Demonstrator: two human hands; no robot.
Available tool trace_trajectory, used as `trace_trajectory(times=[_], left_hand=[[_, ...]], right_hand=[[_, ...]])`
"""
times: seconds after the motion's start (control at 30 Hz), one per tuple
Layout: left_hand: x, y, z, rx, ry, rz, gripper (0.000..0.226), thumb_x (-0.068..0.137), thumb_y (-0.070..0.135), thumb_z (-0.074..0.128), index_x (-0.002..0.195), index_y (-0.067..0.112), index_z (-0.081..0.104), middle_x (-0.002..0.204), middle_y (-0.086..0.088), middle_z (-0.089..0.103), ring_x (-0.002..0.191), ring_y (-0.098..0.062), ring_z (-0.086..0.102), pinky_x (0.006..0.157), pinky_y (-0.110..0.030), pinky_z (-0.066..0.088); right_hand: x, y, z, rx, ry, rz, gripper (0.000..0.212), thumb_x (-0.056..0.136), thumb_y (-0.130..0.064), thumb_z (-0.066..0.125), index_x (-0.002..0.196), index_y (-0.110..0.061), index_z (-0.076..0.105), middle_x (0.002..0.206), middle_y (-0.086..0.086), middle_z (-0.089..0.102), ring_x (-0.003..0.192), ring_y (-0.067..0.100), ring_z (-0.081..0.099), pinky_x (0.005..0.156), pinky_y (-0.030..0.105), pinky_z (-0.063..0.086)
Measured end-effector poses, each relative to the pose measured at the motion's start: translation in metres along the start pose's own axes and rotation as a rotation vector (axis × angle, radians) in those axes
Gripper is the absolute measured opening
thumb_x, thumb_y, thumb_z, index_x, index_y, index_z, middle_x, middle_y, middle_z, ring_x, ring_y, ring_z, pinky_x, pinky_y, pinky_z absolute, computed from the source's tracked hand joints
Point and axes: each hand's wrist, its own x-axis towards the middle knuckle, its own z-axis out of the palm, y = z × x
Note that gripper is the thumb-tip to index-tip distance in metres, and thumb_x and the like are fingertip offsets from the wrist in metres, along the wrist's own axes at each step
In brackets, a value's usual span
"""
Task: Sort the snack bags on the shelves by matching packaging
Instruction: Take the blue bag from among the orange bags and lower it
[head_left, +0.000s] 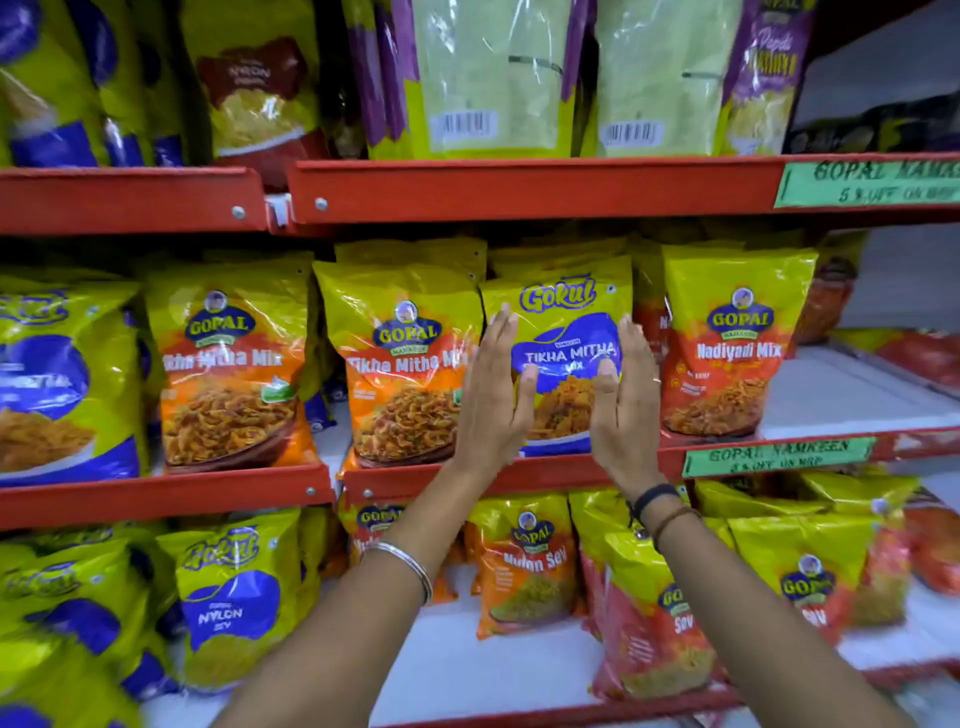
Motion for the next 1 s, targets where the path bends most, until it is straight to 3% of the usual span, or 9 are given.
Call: trace_trajectory(times=[0.1,0.2,0.27,0.33,0.43,0.5,0.63,0.77,1.0], left_hand=[[-0.013,-0.004,0.022,-0.039,-0.007,-0.240,0.059,0.096,0.028,0.041,0.146,0.013,0.013,0.157,-0.005,0.012,0.144,-0.004,0.006,0.118,-0.028,0.014],[-0.022,-0.005,0.038,-0.153,-0.032,-0.503,0.067,0.094,0.036,0.044,0.146,0.012,0.008,0.157,-0.008,0.010,0.141,-0.007,0.009,0.112,-0.024,0.017],[-0.020,-0.009,0.042,-0.208,-0.047,-0.621,0.071,0.092,0.042,0.047,0.146,0.012,0.011,0.153,-0.010,0.024,0.139,-0.018,0.027,0.107,-0.029,0.026],[-0.021,-0.015,0.041,-0.210,-0.102,-0.672,0.070,0.090,0.048,0.047,0.145,0.015,0.018,0.136,-0.005,0.049,0.120,-0.021,0.050,0.093,-0.033,0.040],[-0.017,-0.024,0.035,-0.175,-0.191,-0.682,0.062,0.088,0.049,0.050,0.139,0.018,0.033,0.113,0.001,0.060,0.102,-0.022,0.060,0.081,-0.034,0.046],[-0.012,-0.026,0.027,-0.193,-0.244,-0.668,0.052,0.088,0.043,0.055,0.132,0.017,0.045,0.111,0.003,0.062,0.102,-0.019,0.059,0.082,-0.032,0.044],[-0.018,-0.021,0.012,-0.322,-0.254,-0.672,0.042,0.085,0.029,0.064,0.124,0.020,0.053,0.123,-0.002,0.062,0.115,-0.021,0.057,0.094,-0.039,0.046],[-0.028,-0.006,-0.008,-0.445,-0.129,-0.629,0.042,0.080,0.020,0.068,0.120,0.025,0.055,0.122,0.000,0.063,0.113,-0.015,0.058,0.097,-0.049,0.048],[-0.061,0.031,-0.065,-0.519,0.004,-0.555,0.037,0.079,0.010,0.069,0.113,0.020,0.058,0.111,0.007,0.066,0.102,-0.004,0.062,0.089,-0.023,0.049]], right_hand=[[-0.004,0.021,-0.004,0.001,-0.020,0.191,0.058,0.097,-0.040,0.031,0.148,-0.011,0.025,0.156,0.005,0.029,0.145,0.017,0.022,0.118,0.030,0.016],[-0.005,0.039,-0.004,0.041,-0.164,0.400,0.068,0.096,-0.047,0.036,0.150,-0.011,0.017,0.159,0.009,0.020,0.147,0.020,0.016,0.118,0.032,0.012],[0.000,0.052,-0.006,0.111,-0.253,0.452,0.063,0.095,-0.046,0.045,0.147,-0.015,0.027,0.154,0.009,0.034,0.142,0.022,0.030,0.117,0.037,0.024],[0.003,0.064,-0.009,0.133,-0.300,0.462,0.053,0.090,-0.043,0.056,0.136,-0.018,0.043,0.134,0.003,0.056,0.123,0.019,0.052,0.101,0.031,0.041],[0.005,0.073,-0.015,0.153,-0.313,0.484,0.051,0.086,-0.032,0.066,0.129,-0.013,0.049,0.110,-0.004,0.062,0.093,0.004,0.060,0.078,0.013,0.045],[0.003,0.077,-0.018,0.173,-0.293,0.490,0.053,0.083,-0.031,0.069,0.128,-0.011,0.050,0.104,-0.013,0.061,0.091,-0.006,0.057,0.085,0.021,0.048],[-0.007,0.069,-0.026,0.232,-0.252,0.436,0.058,0.076,-0.036,0.075,0.125,-0.018,0.051,0.117,-0.006,0.063,0.110,0.015,0.061,0.096,0.045,0.050],[-0.013,0.042,-0.030,0.331,-0.181,0.366,0.054,0.076,-0.021,0.077,0.122,-0.020,0.050,0.118,0.000,0.064,0.111,0.018,0.061,0.094,0.045,0.051],[-0.050,-0.019,-0.032,0.461,-0.088,0.318,0.056,0.072,-0.020,0.079,0.121,-0.020,0.053,0.123,0.012,0.062,0.112,0.020,0.061,0.094,0.030,0.050]])
